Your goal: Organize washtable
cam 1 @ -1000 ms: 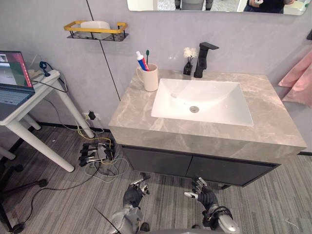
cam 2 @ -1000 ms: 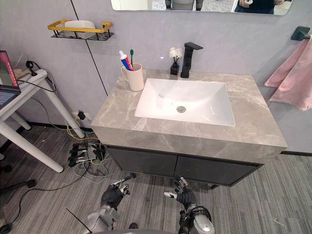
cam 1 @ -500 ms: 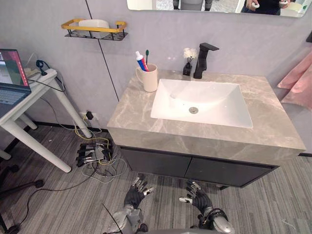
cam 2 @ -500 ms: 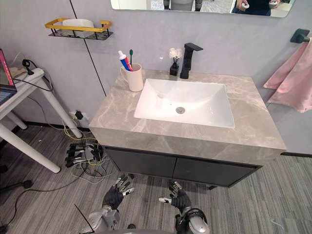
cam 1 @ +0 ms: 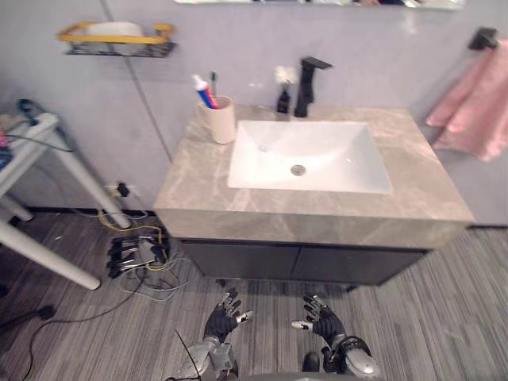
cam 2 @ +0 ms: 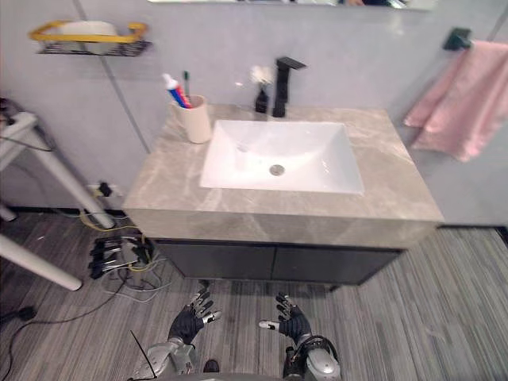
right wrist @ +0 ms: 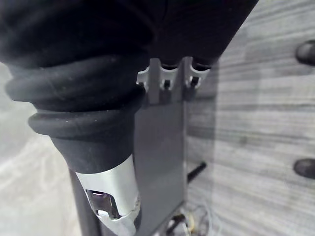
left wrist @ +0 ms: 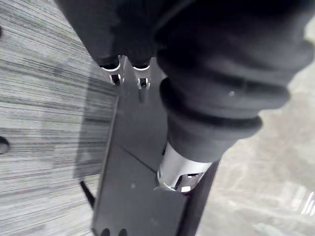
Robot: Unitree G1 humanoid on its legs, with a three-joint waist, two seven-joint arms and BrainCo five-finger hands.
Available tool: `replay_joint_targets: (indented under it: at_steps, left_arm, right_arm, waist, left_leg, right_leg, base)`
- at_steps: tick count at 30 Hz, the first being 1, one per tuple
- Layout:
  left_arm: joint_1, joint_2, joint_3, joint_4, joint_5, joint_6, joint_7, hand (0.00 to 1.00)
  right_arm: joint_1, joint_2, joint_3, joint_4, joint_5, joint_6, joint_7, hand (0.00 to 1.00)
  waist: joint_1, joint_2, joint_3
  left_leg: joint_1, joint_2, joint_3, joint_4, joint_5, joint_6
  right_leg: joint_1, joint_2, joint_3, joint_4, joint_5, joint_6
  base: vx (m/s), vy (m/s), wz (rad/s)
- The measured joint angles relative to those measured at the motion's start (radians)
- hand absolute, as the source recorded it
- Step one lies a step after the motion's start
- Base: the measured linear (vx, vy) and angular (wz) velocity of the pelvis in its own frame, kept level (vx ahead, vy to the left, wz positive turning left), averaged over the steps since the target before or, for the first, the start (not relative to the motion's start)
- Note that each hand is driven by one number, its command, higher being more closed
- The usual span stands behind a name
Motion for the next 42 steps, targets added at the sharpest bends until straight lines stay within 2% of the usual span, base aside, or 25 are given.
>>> replay_joint_targets:
  at_steps: [2, 3, 4, 5, 6, 7, 8, 9, 10, 11, 14, 15, 16, 19, 22, 29, 31, 32, 33, 34, 35, 39, 40, 41, 42]
  left_arm:
    - [-0.070, 0.017, 0.011, 0.076, 0.034, -0.001, 0.019, 0.00]
    - [-0.105, 0.019, 0.035, 0.131, 0.068, 0.002, 0.033, 0.00]
    - [-0.126, 0.020, 0.049, 0.181, 0.099, 0.003, 0.047, 0.00]
    - [-0.140, 0.030, 0.057, 0.206, 0.120, 0.003, 0.055, 0.00]
    - [-0.162, 0.060, 0.093, 0.224, 0.146, 0.006, 0.063, 0.00]
    - [-0.184, 0.053, 0.124, 0.258, 0.163, 0.007, 0.074, 0.00]
    - [-0.194, 0.038, 0.155, 0.294, 0.173, 0.007, 0.084, 0.00]
    - [-0.196, 0.013, 0.198, 0.336, 0.184, -0.001, 0.086, 0.00]
    - [-0.194, 0.010, 0.210, 0.343, 0.186, 0.000, 0.093, 0.00]
    - [-0.194, 0.009, 0.229, 0.369, 0.185, -0.003, 0.102, 0.00]
    - [-0.137, 0.013, 0.267, 0.400, 0.175, -0.002, 0.105, 0.00]
    - [-0.130, 0.011, 0.270, 0.400, 0.174, -0.002, 0.104, 0.00]
    - [-0.128, 0.008, 0.282, 0.402, 0.174, -0.001, 0.102, 0.00]
    - [-0.131, -0.054, 0.320, 0.412, 0.173, -0.008, 0.100, 0.00]
    - [-0.131, -0.059, 0.326, 0.427, 0.152, -0.010, 0.101, 0.00]
    - [-0.129, -0.061, 0.368, 0.462, 0.157, -0.008, 0.101, 0.00]
    - [-0.119, -0.063, 0.412, 0.480, 0.158, -0.009, 0.105, 0.00]
    - [-0.111, -0.062, 0.433, 0.482, 0.157, -0.011, 0.105, 0.00]
    - [-0.097, -0.072, 0.450, 0.493, 0.156, -0.013, 0.113, 0.00]
    - [-0.090, -0.077, 0.452, 0.497, 0.154, -0.015, 0.114, 0.00]
    - [-0.088, -0.076, 0.463, 0.498, 0.145, -0.025, 0.125, 0.00]
    - [-0.069, -0.058, 0.458, 0.510, 0.146, -0.042, 0.124, 0.00]
    - [-0.058, -0.068, 0.453, 0.510, 0.149, -0.043, 0.124, 0.00]
    - [-0.061, -0.070, 0.454, 0.513, 0.151, -0.043, 0.124, 0.00]
    - [-0.076, -0.054, 0.451, 0.518, 0.155, -0.046, 0.124, 0.00]
  right_arm:
    - [-0.039, 0.003, -0.035, 0.052, -0.021, 0.000, -0.023, 0.00]
    - [-0.057, 0.002, -0.064, 0.077, -0.032, 0.000, -0.039, 0.00]
    - [-0.083, 0.003, -0.091, 0.113, -0.035, -0.001, -0.054, 0.00]
    - [-0.086, 0.003, -0.096, 0.130, -0.035, -0.003, -0.062, 0.00]
    - [-0.077, 0.001, -0.104, 0.154, -0.035, -0.010, -0.068, 0.00]
    - [-0.077, -0.004, -0.107, 0.181, -0.037, -0.019, -0.072, 0.00]
    - [-0.080, -0.018, -0.121, 0.222, -0.040, -0.027, -0.078, 0.00]
    - [-0.115, -0.036, -0.158, 0.302, -0.051, -0.025, -0.086, 0.00]
    - [-0.129, -0.041, -0.170, 0.348, -0.058, -0.023, -0.085, 0.00]
    - [-0.149, -0.046, -0.169, 0.435, -0.074, -0.019, -0.085, 0.00]
    - [-0.213, -0.039, -0.123, 0.522, -0.117, -0.013, -0.080, 0.00]
    - [-0.230, -0.038, -0.122, 0.526, -0.119, -0.014, -0.077, 0.00]
    - [-0.244, -0.046, -0.123, 0.526, -0.128, -0.024, -0.075, 0.00]
    - [-0.227, -0.088, -0.123, 0.527, -0.142, -0.033, -0.064, 0.00]
    - [-0.199, -0.097, -0.136, 0.527, -0.146, -0.032, -0.064, 0.00]
    - [-0.153, -0.059, -0.264, 0.535, -0.095, -0.032, -0.068, 0.00]
    - [-0.151, -0.035, -0.274, 0.530, -0.090, -0.032, -0.067, 0.00]
    - [-0.150, -0.035, -0.270, 0.530, -0.089, -0.034, -0.067, 0.00]
    - [-0.170, -0.041, -0.272, 0.530, -0.073, -0.035, -0.066, 0.00]
    - [-0.188, -0.045, -0.275, 0.534, -0.070, -0.035, -0.067, 0.00]
    - [-0.217, -0.055, -0.277, 0.546, -0.060, -0.037, -0.066, 0.00]
    - [-0.227, -0.059, -0.276, 0.575, -0.053, -0.043, -0.065, 0.00]
    - [-0.209, -0.068, -0.277, 0.573, -0.054, -0.043, -0.065, 0.00]
    - [-0.208, -0.068, -0.277, 0.576, -0.054, -0.041, -0.065, 0.00]
    - [-0.196, -0.059, -0.276, 0.579, -0.054, -0.037, -0.063, 0.00]
  waist:
    - [-0.004, -0.027, 0.031]
    - [-0.015, -0.027, 0.038]
    - [-0.026, 0.002, 0.054]
    - [-0.033, -0.019, 0.048]
    - [-0.039, -0.058, 0.060]
    - [-0.040, -0.058, 0.074]
    - [-0.038, -0.046, 0.069]
    - [-0.026, -0.012, 0.067]
    - [-0.026, -0.018, 0.060]
    - [-0.023, -0.007, 0.064]
    - [-0.015, -0.049, 0.040]
    - [-0.011, -0.054, 0.037]
    - [-0.006, -0.052, 0.042]
    - [-0.008, -0.005, 0.042]
    - [-0.036, -0.002, 0.036]
    - [-0.082, 0.001, 0.034]
    - [-0.081, -0.004, 0.040]
    - [-0.077, 0.000, 0.041]
    - [-0.052, 0.018, 0.051]
    - [-0.044, 0.031, 0.060]
    - [-0.017, 0.056, 0.079]
    - [-0.010, 0.060, 0.084]
    - [0.005, 0.082, 0.070]
    - [0.007, 0.084, 0.058]
    - [0.003, 0.065, 0.068]
  left_leg:
    - [-0.034, 0.001, 0.068, 0.051, -0.017, 0.011]
    - [-0.049, 0.022, 0.112, 0.065, -0.020, 0.017]
    - [-0.051, 0.064, 0.145, 0.067, -0.020, 0.020]
    - [-0.048, 0.068, 0.168, 0.076, -0.022, 0.020]
    - [-0.041, 0.041, 0.203, 0.125, -0.057, 0.021]
    - [-0.032, 0.042, 0.225, 0.146, -0.073, 0.037]
    - [-0.027, 0.036, 0.236, 0.109, -0.074, 0.044]
    - [0.007, 0.058, 0.341, 0.053, -0.052, 0.060]
    - [0.014, 0.060, 0.372, 0.050, -0.052, 0.059]
    - [0.031, 0.067, 0.434, 0.051, -0.056, 0.064]
    - [0.015, 0.099, 0.638, 0.092, -0.062, 0.061]
    - [0.004, 0.113, 0.676, 0.109, -0.065, 0.059]
    - [0.001, 0.136, 0.730, 0.131, -0.065, 0.054]
    - [0.048, 0.196, 0.809, 0.152, -0.053, 0.035]
    - [0.087, 0.218, 0.828, 0.126, -0.030, 0.000]
    - [0.171, 0.245, 0.878, 0.164, -0.014, -0.027]
    - [0.160, 0.326, 0.787, 0.412, -0.016, -0.016]
    - [0.132, 0.332, 0.707, 0.479, -0.030, 0.035]
    - [0.096, 0.257, 0.465, 0.498, -0.155, 0.007]
    - [0.085, 0.203, 0.343, 0.499, -0.205, 0.003]
    - [0.036, 0.064, 0.038, 0.527, -0.288, 0.015]
    - [-0.052, -0.053, -0.289, 0.545, -0.319, 0.017]
    - [0.005, -0.074, -0.357, 0.470, -0.389, 0.052]
    - [0.017, -0.083, -0.354, 0.428, -0.400, 0.118]
    - [0.021, -0.073, -0.297, 0.407, -0.378, 0.098]
  right_leg:
    - [-0.049, -0.017, 0.006, -0.005, -0.009, 0.017]
    - [-0.062, -0.018, -0.040, -0.004, -0.077, 0.067]
    - [-0.082, -0.027, -0.130, 0.061, -0.088, 0.035]
    - [-0.100, -0.049, -0.184, 0.143, -0.082, -0.023]
    - [-0.112, -0.088, -0.220, 0.233, -0.003, -0.055]
    - [-0.118, -0.079, -0.212, 0.232, 0.022, -0.081]
    - [-0.095, -0.042, -0.187, 0.117, 0.115, -0.093]
    - [-0.102, -0.075, -0.310, 0.263, -0.047, -0.177]
    - [-0.110, -0.112, -0.389, 0.414, -0.138, -0.193]
    - [-0.071, -0.170, -0.502, 0.586, -0.249, -0.173]
    - [0.044, -0.246, -0.690, 0.552, -0.297, -0.122]
    - [0.054, -0.239, -0.707, 0.501, -0.288, -0.093]
    - [0.059, -0.183, -0.708, 0.386, -0.283, -0.057]
    - [0.113, -0.042, -0.633, 0.170, -0.218, -0.073]
    - [0.144, 0.017, -0.589, 0.099, -0.202, -0.090]
    - [0.172, 0.046, -0.483, 0.064, -0.189, -0.105]
    - [0.178, 0.056, -0.373, 0.069, -0.189, -0.106]
    - [0.182, 0.060, -0.337, 0.073, -0.190, -0.107]
    - [0.161, 0.057, -0.216, 0.095, -0.190, -0.108]
    - [0.147, 0.061, -0.155, 0.112, -0.192, -0.110]
    - [0.108, 0.088, 0.005, 0.163, -0.193, -0.111]
    - [0.056, 0.136, 0.235, 0.214, -0.211, -0.087]
    - [0.018, 0.171, 0.320, 0.216, -0.210, -0.078]
    - [0.004, 0.182, 0.350, 0.227, -0.210, -0.078]
    - [-0.021, 0.213, 0.355, 0.323, -0.213, -0.089]
  base:
    - [-0.12, 0.077, -0.87]
    - [-0.06, 0.003, -0.88]
    - [-0.04, 0.000, -0.94]
    - [-0.01, 0.054, -0.98]
    - [-0.02, 0.079, -1.02]
    - [-0.10, 0.106, -1.28]
    - [-0.17, 0.088, -1.68]
    - [-0.17, 0.110, -1.63]
    - [-0.11, 0.083, -1.77]
    - [-0.04, 0.021, -1.67]
    - [-0.03, -0.099, -2.00]
    - [-0.08, -0.226, -1.89]
    - [-0.08, -0.226, -1.34]
    - [-0.08, -0.255, -1.11]
    - [-0.08, -0.121, -0.54]
    - [-0.07, 0.055, -0.49]
    - [-0.07, 0.081, -1.26]
    - [-0.01, 0.104, -2.09]
    - [0.02, 0.177, -2.07]
    - [-0.03, 0.342, -3.41]
    - [-0.06, 0.304, -2.58]
    - [-0.12, 0.316, -2.34]
    - [-0.02, 0.238, -1.89]
    - [0.07, 0.266, -1.93]
    - [0.15, 0.205, -1.40]
